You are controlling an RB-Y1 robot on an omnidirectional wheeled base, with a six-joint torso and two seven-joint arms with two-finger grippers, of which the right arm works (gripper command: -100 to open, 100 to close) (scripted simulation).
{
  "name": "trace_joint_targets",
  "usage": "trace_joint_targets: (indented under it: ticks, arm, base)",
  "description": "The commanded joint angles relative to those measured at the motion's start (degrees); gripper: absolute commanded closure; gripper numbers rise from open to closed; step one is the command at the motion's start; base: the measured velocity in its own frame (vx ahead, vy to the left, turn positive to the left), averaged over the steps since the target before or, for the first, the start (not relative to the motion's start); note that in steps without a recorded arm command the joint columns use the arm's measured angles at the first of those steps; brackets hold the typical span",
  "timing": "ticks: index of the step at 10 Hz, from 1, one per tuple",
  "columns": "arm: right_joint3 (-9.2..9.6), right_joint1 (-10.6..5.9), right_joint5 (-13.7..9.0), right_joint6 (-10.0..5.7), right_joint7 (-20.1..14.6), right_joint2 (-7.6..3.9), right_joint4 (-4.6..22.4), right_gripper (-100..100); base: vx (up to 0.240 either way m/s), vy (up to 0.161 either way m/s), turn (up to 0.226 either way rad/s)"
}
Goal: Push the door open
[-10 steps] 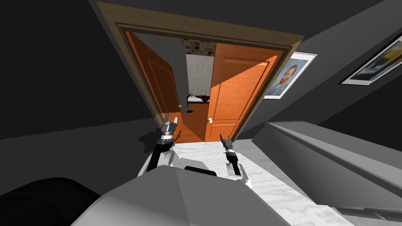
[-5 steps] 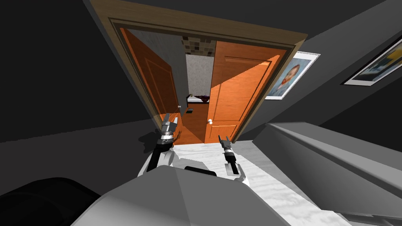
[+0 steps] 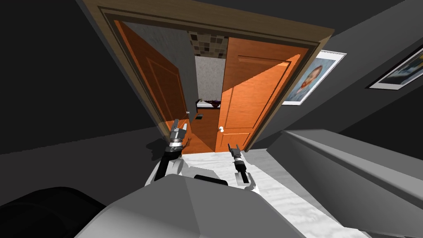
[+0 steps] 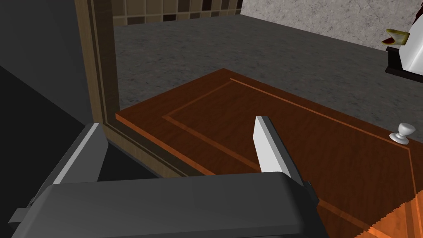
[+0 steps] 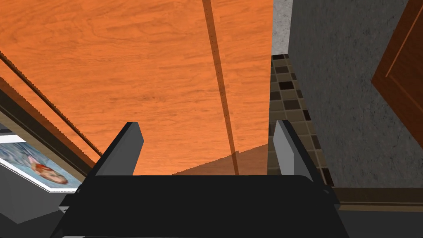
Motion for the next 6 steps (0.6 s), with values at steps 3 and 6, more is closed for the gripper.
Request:
trace_joint_targets:
  ticks: [3,6]
  arm:
    - [-0.26,-1.44,1.3,-0.53,2.9,0.66,4.0,-100]
    - [-0.51,-2.86,2.6,-1.01,5.9,1.59,7.9,-100]
  base:
    - [0.096,0.005,-0.005]
    - [0.125,-0.007,-0.006]
